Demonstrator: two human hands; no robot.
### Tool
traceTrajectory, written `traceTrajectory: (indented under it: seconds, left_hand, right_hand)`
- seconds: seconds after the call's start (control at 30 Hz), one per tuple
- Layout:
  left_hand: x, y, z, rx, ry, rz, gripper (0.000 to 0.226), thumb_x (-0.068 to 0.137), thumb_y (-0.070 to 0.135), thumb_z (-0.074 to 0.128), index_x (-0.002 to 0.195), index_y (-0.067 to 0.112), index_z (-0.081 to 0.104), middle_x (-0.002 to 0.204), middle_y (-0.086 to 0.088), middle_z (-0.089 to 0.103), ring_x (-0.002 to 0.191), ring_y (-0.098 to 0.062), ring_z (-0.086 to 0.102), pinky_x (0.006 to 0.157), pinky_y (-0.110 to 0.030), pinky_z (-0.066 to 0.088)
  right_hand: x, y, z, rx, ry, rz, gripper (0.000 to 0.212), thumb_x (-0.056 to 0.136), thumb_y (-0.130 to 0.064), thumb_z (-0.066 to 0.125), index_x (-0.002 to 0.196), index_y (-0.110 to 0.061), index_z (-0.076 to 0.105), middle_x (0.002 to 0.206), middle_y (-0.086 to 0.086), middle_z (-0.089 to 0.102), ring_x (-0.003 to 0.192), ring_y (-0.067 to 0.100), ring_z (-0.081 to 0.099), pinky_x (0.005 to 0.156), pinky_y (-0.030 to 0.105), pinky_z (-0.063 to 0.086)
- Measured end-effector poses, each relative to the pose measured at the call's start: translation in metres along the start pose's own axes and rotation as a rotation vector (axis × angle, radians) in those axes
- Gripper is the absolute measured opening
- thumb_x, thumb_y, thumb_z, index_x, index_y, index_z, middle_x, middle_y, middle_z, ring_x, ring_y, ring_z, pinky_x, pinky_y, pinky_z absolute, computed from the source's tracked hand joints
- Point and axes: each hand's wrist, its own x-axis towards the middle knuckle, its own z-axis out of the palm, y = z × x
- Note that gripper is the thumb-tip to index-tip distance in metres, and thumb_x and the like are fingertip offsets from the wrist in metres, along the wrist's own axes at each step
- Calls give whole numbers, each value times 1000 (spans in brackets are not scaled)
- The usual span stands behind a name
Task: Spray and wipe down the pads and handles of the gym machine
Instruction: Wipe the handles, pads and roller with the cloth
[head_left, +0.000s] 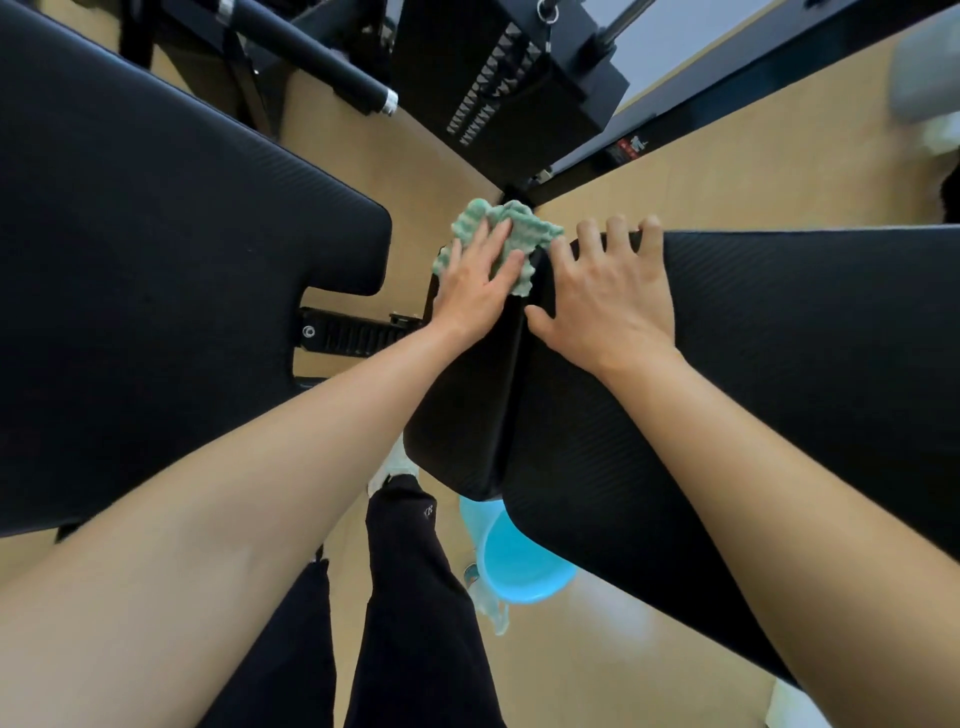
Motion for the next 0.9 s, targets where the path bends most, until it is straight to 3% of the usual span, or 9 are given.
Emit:
traceTrajectory:
  seconds: [0.07,0.17,0.37,0.43,0.57,0.67,0.8,0.9]
  left_hand:
    - [-7,-11,0,35,-33,53,72,96,71,25,161,42,16,173,3,5,159,-30,-2,125,-57,10]
    - [-42,-38,4,20,-76,30,68,99,68,33,160,50,8,173,3,-4,159,-25,-4,123,-52,17]
    - [-117,-79,13,-5,-104,-83,77,90,76,37,158,52,12,173,3,0,159,-23,4,126,-56,17]
    - [-104,-71,10,14,-96,-89,76,87,80,34,155,56,10,173,1,2,158,-26,7,126,-54,15]
    - [-29,-43,7,-10,-55,-82,80,81,94,30,151,65,6,171,-3,8,157,-34,12,120,-63,25]
    - [12,-23,-1,60,-63,-95,87,76,95,27,154,60,9,171,-9,9,155,-43,8,122,-63,17]
    - [5,-21,-4,69,-118,-110,84,77,90,20,154,62,1,172,-8,-8,153,-50,-1,122,-66,14]
    - [-36,-38,5,76,-122,-118,80,81,88,18,151,63,-11,171,-5,-18,156,-42,-9,119,-71,15]
  right_hand:
    - [0,0,0,4,3,-2,74,88,-69,49,132,-11,55,131,17,58,126,40,49,111,58,30]
    - [1,-1,-1,24,-2,-6,70,88,-67,50,129,-11,57,132,17,57,126,40,49,110,59,30]
    - [1,-1,-2,30,-28,-9,70,89,-67,50,132,-12,56,137,16,55,129,40,47,112,61,26]
    - [1,-1,-2,28,-24,-3,69,90,-66,50,131,-11,57,136,16,56,128,39,48,112,60,27]
    - [0,-1,-2,37,3,12,66,88,-67,53,127,-13,60,132,14,59,125,38,51,111,58,29]
    - [0,-2,-2,40,8,16,65,88,-67,55,126,-15,61,131,15,60,125,38,51,111,58,30]
    - [-1,-2,-2,44,18,23,64,87,-66,56,125,-15,63,130,15,60,124,39,51,112,58,30]
    - [-1,-2,-2,54,18,23,63,87,-66,56,124,-15,63,131,16,60,125,40,51,113,58,29]
